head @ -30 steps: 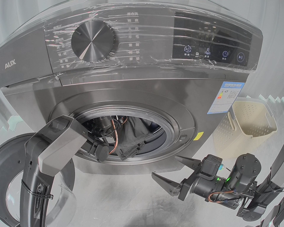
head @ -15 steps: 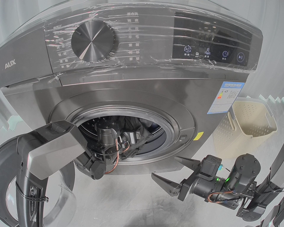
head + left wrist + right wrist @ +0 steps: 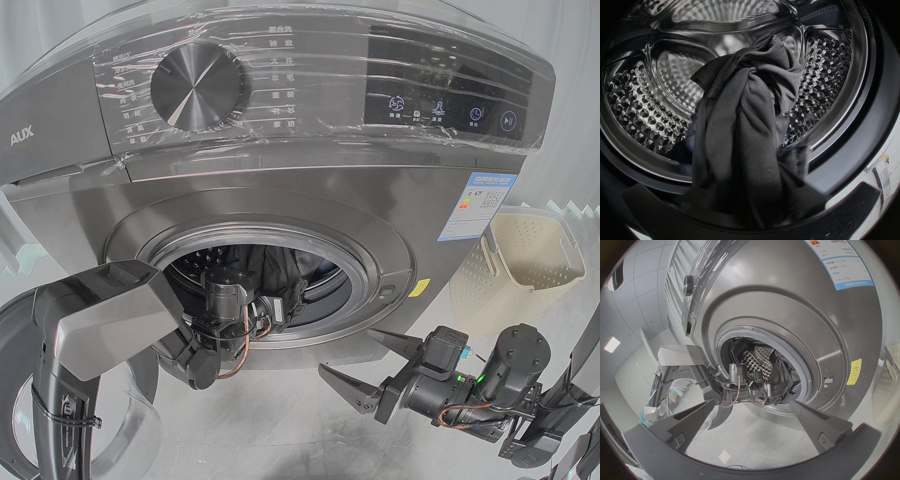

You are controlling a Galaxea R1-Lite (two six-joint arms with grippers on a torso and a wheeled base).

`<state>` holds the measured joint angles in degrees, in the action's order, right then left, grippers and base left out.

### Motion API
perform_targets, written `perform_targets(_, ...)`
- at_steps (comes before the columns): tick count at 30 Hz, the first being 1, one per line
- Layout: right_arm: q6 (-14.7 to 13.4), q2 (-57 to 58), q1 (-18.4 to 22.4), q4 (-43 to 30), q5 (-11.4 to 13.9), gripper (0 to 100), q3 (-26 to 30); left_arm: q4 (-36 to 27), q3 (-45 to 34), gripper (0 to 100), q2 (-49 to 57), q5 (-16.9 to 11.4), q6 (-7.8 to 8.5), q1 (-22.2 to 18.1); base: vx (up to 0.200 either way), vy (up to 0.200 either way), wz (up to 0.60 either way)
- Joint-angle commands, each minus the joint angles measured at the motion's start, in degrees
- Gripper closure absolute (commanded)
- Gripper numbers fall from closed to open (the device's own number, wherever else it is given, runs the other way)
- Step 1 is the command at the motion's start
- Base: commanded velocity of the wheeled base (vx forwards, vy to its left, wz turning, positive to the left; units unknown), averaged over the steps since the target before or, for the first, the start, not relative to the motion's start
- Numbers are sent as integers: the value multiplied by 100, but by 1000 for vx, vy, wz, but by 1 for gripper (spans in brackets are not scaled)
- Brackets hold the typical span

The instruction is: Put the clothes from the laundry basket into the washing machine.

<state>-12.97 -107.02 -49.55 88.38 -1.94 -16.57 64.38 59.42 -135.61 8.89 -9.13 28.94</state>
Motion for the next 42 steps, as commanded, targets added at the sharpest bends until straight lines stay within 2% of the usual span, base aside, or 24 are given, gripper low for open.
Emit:
perform_targets(1,-4,6,-2,4,0,0,-57,110,219,100,-273,-27,-63,6,0,0,0)
perform_targets(4,-4,15,-2,4,0,0,-92,400,457,100,-458,8,-63,-11,0,0,0)
perform_targets(9,-12,23,16,4,0,0,-163,1006,1257,100,-642,69,-19,-292,0,0,0)
perform_targets(16,-30,23,25,4,-8,0,-215,1103,1819,100,-686,69,17,-556,0,0,0)
perform_targets(22,-21,23,25,4,0,0,-215,1086,2338,100,-765,61,87,-574,0,0,0)
perform_targets(27,-21,15,7,4,0,0,-215,1112,2373,100,-862,69,69,-512,0,0,0)
perform_targets(28,-21,15,7,4,0,0,-215,1103,2390,0,-871,69,78,-503,0,0,0)
perform_targets(35,-21,15,7,4,0,0,-215,1130,2346,0,-941,61,78,-503,0,0,0)
perform_targets(42,-21,6,7,4,-8,0,-215,1033,1608,0,-844,8,96,-451,0,0,0)
